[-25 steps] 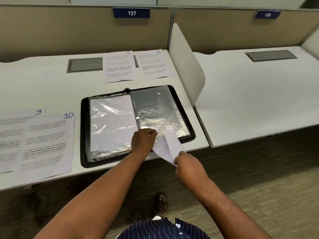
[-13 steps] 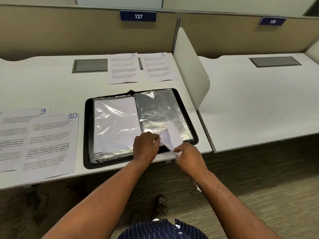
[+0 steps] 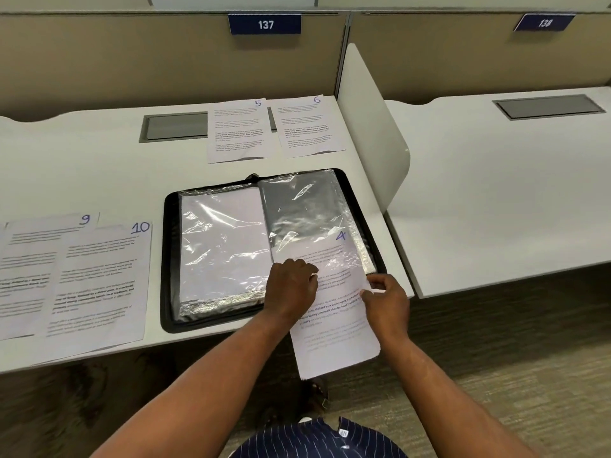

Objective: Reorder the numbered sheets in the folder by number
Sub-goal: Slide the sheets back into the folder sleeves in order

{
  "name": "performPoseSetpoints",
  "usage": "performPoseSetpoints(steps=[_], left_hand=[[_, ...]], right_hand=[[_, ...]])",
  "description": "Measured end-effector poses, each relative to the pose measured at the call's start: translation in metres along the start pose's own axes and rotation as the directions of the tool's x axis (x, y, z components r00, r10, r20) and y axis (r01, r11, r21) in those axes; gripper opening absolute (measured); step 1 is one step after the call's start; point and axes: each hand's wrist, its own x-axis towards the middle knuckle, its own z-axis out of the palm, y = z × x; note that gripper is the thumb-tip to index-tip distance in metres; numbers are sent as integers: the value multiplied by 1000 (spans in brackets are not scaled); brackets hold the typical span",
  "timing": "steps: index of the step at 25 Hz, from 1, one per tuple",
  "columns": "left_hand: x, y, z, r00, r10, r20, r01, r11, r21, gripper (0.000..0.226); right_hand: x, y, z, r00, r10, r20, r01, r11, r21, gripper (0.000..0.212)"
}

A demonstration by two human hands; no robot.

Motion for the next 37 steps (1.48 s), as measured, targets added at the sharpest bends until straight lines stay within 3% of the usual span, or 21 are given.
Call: performPoseSetpoints(steps=[4, 9, 12, 16, 24, 37], left_hand=[[5, 1, 14, 992, 102, 73, -107, 992, 60, 7], [11, 2, 20, 992, 97, 84, -102, 993, 61, 5], [13, 0, 20, 993, 67, 102, -74, 995, 61, 7], [12, 3, 22, 991, 49, 124, -58, 996, 68, 11], [11, 9, 15, 992, 38, 123, -46, 997, 61, 11], [13, 16, 2, 995, 35, 92, -39, 998, 47, 8]], right_hand=[[13, 17, -12, 994, 106, -7, -106, 994, -23, 27], [-8, 57, -28, 949, 305, 84, -311, 947, 83, 32], [-37, 87, -34, 872, 443, 211, -486, 838, 249, 28], [-74, 103, -33, 799, 516, 309, -601, 668, 438, 22], [-86, 100, -10, 747, 563, 353, -658, 548, 516, 23], [-53, 66, 13, 798, 483, 359, -601, 604, 524, 13]])
